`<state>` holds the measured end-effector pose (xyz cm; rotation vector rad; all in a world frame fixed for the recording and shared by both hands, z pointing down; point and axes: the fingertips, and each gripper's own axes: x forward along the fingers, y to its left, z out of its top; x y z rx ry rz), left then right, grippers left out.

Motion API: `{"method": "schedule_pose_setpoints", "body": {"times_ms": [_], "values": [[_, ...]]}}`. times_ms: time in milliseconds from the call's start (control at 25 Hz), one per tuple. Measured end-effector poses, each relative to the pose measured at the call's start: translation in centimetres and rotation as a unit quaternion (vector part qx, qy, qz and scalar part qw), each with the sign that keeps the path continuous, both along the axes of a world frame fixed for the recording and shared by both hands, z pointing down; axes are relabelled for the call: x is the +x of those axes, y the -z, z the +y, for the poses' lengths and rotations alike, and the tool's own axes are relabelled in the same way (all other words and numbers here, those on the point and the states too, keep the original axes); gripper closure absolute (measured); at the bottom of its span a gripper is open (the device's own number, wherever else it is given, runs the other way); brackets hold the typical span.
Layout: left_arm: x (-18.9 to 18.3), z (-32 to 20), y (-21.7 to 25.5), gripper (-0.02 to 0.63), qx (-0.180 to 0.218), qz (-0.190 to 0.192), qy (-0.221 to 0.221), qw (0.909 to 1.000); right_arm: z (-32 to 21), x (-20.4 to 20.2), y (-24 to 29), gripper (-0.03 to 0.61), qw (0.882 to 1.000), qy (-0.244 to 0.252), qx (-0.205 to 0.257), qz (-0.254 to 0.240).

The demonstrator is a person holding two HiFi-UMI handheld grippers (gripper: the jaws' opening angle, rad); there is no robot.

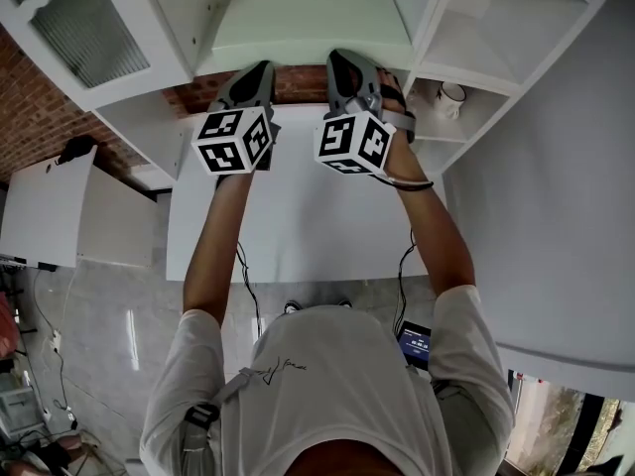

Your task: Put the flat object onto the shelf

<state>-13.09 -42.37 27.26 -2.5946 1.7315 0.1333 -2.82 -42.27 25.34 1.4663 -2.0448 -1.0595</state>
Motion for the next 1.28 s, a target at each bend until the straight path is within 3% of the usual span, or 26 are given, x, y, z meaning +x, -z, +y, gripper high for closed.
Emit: {"method": "schedule_pose_setpoints", "body": {"times_ms": [800, 1040, 1280], "values": [[-0.5, -1.6, -0.3, 0.600, -0.004, 0.006, 0.011, 0.9999, -1.5, -0.1, 0.2, 0.549, 0.998, 0.005, -0.028, -0.062], [-1.2, -0.5, -0.1, 0.600, 0.007, 0.036, 0.024, 0.9990, -0.5, 0.2, 0.1, 0.549, 0.993, 0.021, -0.051, -0.107], [-0.2, 1.6, -0.4, 0.600, 0.014, 0.005, 0.021, 0.9997, 1.1, 0.9, -0.3, 0.549, 0.985, 0.040, -0.083, -0.148]]}}
